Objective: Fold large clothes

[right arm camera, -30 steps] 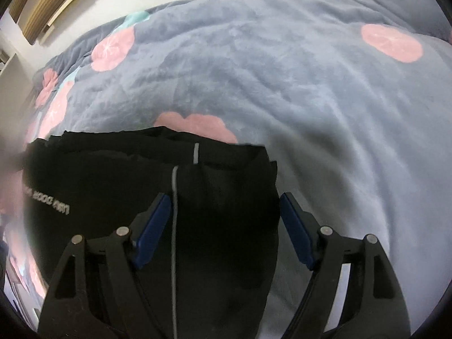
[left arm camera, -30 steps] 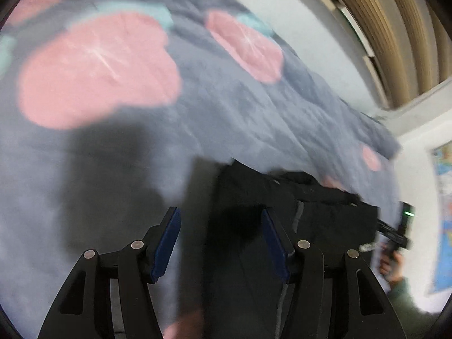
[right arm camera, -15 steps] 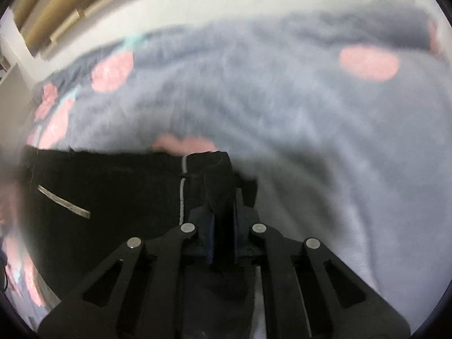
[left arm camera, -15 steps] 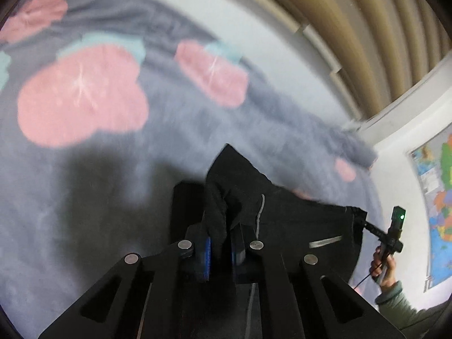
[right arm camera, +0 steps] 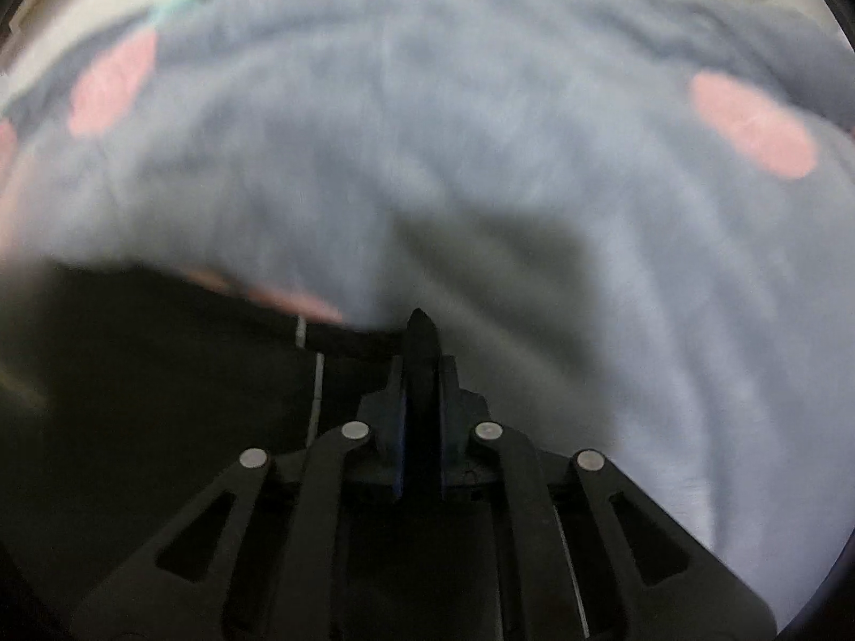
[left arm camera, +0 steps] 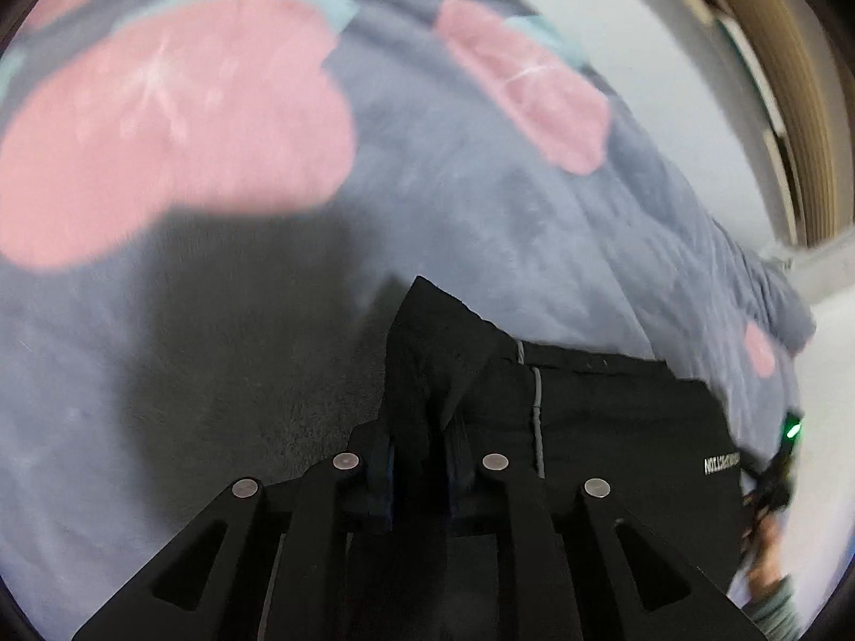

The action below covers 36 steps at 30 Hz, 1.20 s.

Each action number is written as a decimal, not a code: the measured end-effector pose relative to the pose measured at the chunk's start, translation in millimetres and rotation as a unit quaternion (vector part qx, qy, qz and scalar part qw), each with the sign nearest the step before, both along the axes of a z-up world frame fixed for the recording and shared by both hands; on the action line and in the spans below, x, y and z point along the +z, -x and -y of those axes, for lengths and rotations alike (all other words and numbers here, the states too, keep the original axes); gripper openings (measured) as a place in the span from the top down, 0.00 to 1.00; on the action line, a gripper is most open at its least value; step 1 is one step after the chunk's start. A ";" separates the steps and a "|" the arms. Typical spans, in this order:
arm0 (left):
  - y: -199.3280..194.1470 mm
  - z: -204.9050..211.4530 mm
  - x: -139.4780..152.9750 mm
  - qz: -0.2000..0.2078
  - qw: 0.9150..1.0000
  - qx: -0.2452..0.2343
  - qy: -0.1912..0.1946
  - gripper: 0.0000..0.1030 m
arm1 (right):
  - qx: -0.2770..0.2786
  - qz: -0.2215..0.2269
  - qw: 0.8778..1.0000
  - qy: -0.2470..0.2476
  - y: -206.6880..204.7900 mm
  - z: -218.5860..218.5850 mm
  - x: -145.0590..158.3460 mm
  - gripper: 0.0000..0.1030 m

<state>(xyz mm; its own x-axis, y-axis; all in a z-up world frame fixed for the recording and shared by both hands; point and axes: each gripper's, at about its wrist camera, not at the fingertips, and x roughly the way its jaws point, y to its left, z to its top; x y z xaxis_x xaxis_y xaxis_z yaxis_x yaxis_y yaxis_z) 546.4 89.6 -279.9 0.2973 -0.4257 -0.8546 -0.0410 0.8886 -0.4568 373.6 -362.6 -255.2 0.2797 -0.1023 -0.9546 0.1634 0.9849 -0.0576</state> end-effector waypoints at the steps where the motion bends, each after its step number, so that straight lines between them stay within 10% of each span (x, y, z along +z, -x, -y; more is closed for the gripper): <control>1: -1.2 0.5 -2.2 -0.001 1.000 0.004 0.003 0.84 | -0.002 -0.004 1.000 0.007 -2.5 -1.8 -4.8 0.91; 7: 0.7 6.3 16.0 0.015 0.999 -0.013 -0.026 0.78 | 0.001 -0.013 1.000 0.025 -5.6 -1.4 4.6 0.84; 9: 5.4 -9.2 35.5 0.017 1.000 0.003 -0.023 0.62 | -0.014 0.000 1.000 -0.004 3.7 7.1 24.8 0.79; 20: 96.7 -30.4 131.9 0.101 0.995 -0.006 -0.018 0.61 | -0.025 0.124 0.986 -0.113 116.4 -16.2 158.6 0.51; 28: 201.9 89.9 120.5 0.124 0.984 -0.117 -0.051 0.61 | 0.036 0.078 0.989 -0.122 154.2 -116.7 115.1 0.48; 33: 218.0 138.0 70.6 0.103 0.982 -0.144 -0.060 0.61 | 0.090 0.063 0.993 -0.035 149.5 -161.5 69.2 0.47; 36: 197.7 121.8 22.8 0.044 0.994 -0.102 0.003 0.61 | 0.094 0.033 0.994 -0.040 142.2 -159.0 42.0 0.47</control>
<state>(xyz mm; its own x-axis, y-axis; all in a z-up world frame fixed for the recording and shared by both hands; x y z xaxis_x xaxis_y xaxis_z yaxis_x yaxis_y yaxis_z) 348.7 -32.2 -257.2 0.2787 -0.4900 -0.8260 0.1801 0.8715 -0.4562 231.4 -203.7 -213.2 0.3487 0.0332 -0.9366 -0.0235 0.9994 0.0267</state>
